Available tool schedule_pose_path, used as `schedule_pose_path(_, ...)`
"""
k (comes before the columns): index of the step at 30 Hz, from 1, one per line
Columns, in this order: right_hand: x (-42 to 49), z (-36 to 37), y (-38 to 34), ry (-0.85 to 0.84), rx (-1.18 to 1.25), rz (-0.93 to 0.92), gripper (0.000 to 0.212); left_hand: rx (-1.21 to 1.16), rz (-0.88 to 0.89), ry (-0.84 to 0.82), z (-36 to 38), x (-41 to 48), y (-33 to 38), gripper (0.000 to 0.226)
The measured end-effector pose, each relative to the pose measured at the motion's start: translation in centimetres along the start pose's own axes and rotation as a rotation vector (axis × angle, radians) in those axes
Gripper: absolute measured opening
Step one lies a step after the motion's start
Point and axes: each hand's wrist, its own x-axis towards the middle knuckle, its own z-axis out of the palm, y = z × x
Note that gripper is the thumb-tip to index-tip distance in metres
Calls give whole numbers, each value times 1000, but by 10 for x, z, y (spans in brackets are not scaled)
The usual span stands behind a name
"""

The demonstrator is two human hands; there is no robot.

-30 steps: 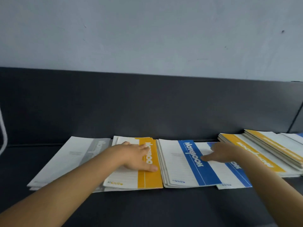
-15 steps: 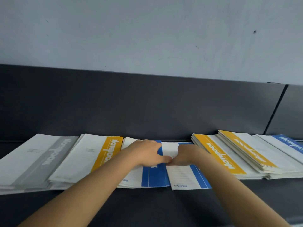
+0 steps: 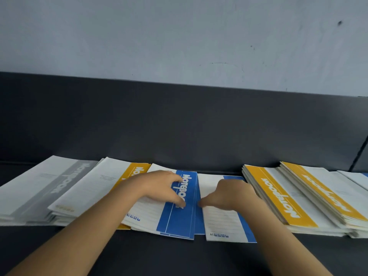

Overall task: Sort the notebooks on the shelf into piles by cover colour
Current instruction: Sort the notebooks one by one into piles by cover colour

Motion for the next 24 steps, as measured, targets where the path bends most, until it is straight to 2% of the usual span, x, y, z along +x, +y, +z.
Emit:
schedule_pose_path(5,-5,-2,-9,112,45,-65,46,26,-113,-51,-11,-4,-22,103)
schedule_pose_path(9,-8,-15,3,263,333,-54,35,-12,-169,-82,-17,-8,-36,109)
schedule_pose_path(16,-8,-35,22,450,868,-49,43,-48,-185,11,-4,-3,-14,109)
schedule_pose_path(18,-9,-33,7,390,875,-109,40,-68,-196,33,-2,-2,-11,106)
schedule_pose_path(20,-9,-25,-16,264,823,-197,42,-143,-211,64,-2,0,-14,90)
schedule_pose_path(22,-6,-16,-36,72,872,-301,58,-235,-215,113,-3,1,-19,63)
schedule_pose_path(24,-1,-14,-43,-57,887,-309,70,-291,-204,171,-5,3,-24,34)
